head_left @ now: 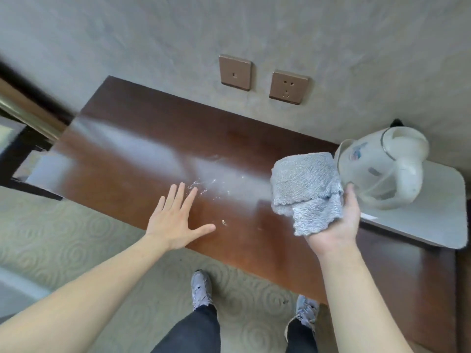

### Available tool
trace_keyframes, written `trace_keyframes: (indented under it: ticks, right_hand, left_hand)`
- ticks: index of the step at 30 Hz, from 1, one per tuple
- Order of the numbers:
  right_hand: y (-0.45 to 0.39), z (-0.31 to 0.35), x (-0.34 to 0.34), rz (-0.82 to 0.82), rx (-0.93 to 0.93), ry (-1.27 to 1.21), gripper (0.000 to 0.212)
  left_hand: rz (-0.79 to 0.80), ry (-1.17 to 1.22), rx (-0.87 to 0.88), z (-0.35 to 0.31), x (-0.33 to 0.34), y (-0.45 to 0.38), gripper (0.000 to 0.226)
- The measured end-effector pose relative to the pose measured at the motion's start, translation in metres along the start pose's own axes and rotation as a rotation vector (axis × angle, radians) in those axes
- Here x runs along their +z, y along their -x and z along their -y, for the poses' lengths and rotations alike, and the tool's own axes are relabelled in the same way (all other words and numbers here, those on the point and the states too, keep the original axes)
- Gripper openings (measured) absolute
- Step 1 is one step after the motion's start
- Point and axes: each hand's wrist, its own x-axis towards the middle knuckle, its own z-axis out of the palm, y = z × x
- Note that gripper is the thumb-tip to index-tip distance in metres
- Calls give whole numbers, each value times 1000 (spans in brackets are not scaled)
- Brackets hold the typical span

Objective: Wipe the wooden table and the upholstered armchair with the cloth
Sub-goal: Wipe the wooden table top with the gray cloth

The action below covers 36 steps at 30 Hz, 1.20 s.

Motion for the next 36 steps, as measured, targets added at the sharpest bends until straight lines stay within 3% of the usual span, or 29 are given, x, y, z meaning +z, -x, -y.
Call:
trace_keyframes:
  ticks: [9,17,23,26,29,34,36]
  right_hand:
    - [-35,-77,-34,-144,-191,-39,50]
    - [-56,-67,-36,-227,-450,103,39]
    - [-78,-55,-37,-378,-733,324,39]
    - [-95,-53,-38,-555,-869,572,29]
    - [-120,-70,-41,-634,-894,960,42]
    - [-168,-109,-48,-472,-656,1667,58]
    - [-181,-116,-44,-400,-643,1855,61]
  left_hand:
    - [-43,-55,135,93,6,-94,120]
    - [-243,31,203,96,6,-165,80]
    - [-323,14,159,86,9,-199,75]
    - [-354,-8,156,86,13,-203,79]
    - [-383,4,163,89,15,-206,80]
    - [-397,24,184,90,17,-208,84]
    - [-399,32,185,91,17,-208,85]
